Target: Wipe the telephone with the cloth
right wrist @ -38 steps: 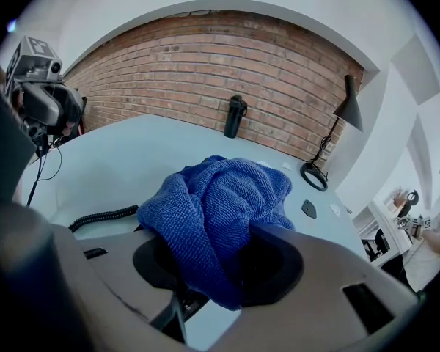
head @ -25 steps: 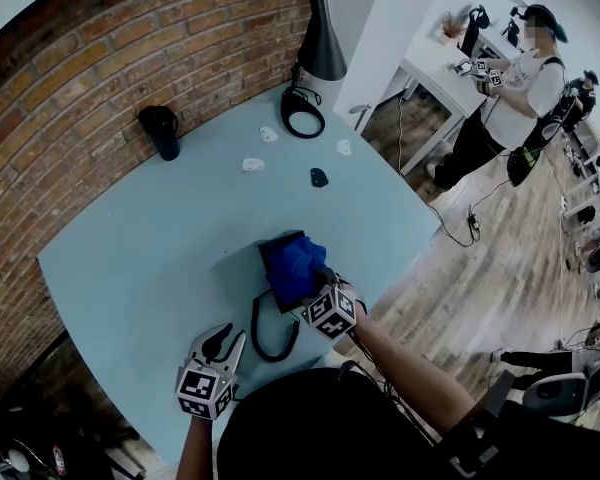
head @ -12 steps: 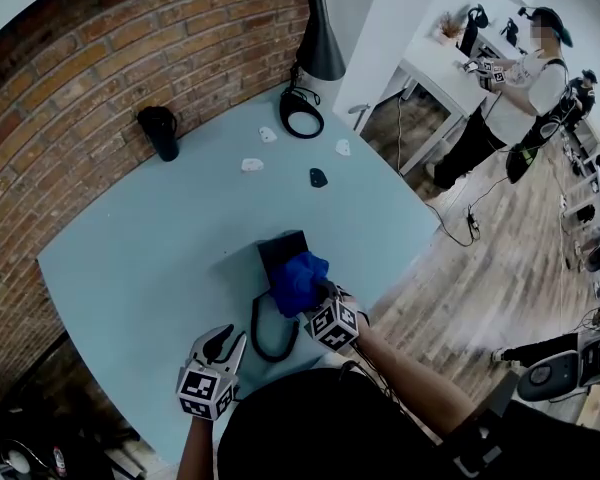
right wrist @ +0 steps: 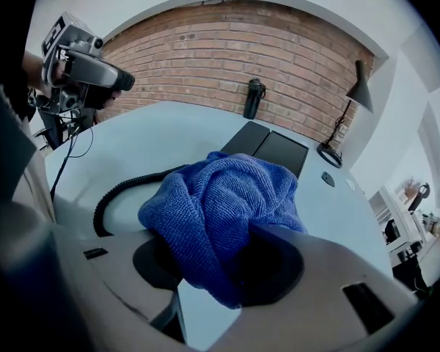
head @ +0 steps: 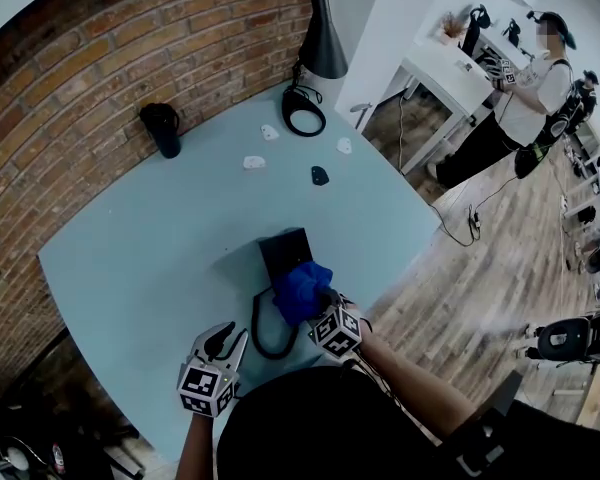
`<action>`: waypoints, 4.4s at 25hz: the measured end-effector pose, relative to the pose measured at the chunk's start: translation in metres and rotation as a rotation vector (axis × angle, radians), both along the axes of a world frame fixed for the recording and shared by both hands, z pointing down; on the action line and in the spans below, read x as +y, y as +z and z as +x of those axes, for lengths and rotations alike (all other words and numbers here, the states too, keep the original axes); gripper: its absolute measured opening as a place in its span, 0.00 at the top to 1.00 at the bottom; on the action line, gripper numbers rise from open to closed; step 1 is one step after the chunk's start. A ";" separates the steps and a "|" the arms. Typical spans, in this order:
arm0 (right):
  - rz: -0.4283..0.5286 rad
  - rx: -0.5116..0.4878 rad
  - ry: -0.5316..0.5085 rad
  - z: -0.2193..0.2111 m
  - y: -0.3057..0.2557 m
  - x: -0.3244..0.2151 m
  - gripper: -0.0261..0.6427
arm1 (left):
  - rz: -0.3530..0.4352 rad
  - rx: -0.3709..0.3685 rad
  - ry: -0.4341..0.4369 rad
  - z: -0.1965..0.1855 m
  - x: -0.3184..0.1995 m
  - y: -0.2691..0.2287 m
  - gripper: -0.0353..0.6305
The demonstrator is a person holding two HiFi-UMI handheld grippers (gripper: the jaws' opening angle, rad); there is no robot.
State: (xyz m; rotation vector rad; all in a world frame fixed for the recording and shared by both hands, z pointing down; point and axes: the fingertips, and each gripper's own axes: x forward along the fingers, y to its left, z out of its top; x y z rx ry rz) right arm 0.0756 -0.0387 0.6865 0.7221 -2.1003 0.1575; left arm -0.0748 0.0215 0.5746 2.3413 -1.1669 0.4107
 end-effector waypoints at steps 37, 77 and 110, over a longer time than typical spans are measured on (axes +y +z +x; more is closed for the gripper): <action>0.117 0.056 0.016 -0.006 -0.098 -0.180 0.69 | 0.011 -0.022 -0.045 -0.014 -0.004 -0.007 0.75; 0.260 0.139 0.032 0.005 -0.043 -0.121 0.71 | -0.030 -0.034 0.009 0.003 0.003 0.015 0.75; 0.184 0.154 0.031 0.020 -0.022 -0.082 0.72 | -0.049 -0.030 0.054 0.015 0.006 0.019 0.75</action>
